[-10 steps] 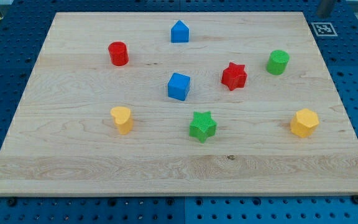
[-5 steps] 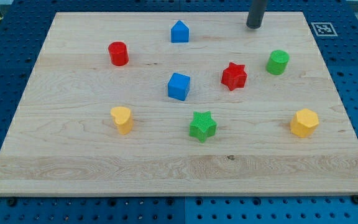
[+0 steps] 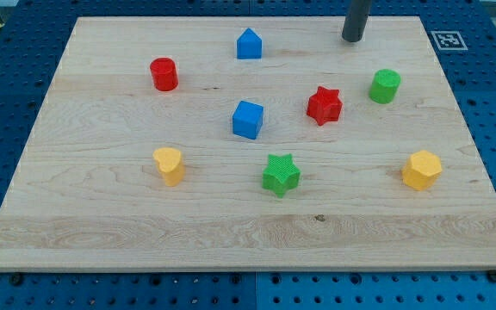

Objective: Move the blue triangle to the top of the blue cube

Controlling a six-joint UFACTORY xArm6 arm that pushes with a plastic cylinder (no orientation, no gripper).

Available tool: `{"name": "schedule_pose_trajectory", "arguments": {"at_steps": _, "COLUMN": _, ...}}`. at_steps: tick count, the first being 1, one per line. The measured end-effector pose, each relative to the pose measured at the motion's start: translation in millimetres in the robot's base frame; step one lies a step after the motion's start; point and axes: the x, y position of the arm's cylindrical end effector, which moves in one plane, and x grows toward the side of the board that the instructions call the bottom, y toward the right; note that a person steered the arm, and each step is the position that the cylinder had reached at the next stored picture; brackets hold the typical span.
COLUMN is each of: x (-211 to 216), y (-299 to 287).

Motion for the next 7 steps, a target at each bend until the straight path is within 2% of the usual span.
{"name": "schedule_pose_trajectory", "arguments": {"at_steps": 1, "x": 0, "y": 0}}
{"name": "schedule_pose_trajectory", "arguments": {"at_steps": 5, "x": 7, "y": -63}}
{"name": "schedule_pose_trajectory", "arguments": {"at_steps": 6, "x": 7, "y": -123}}
{"name": "schedule_pose_trajectory", "arguments": {"at_steps": 7, "x": 7, "y": -134}}
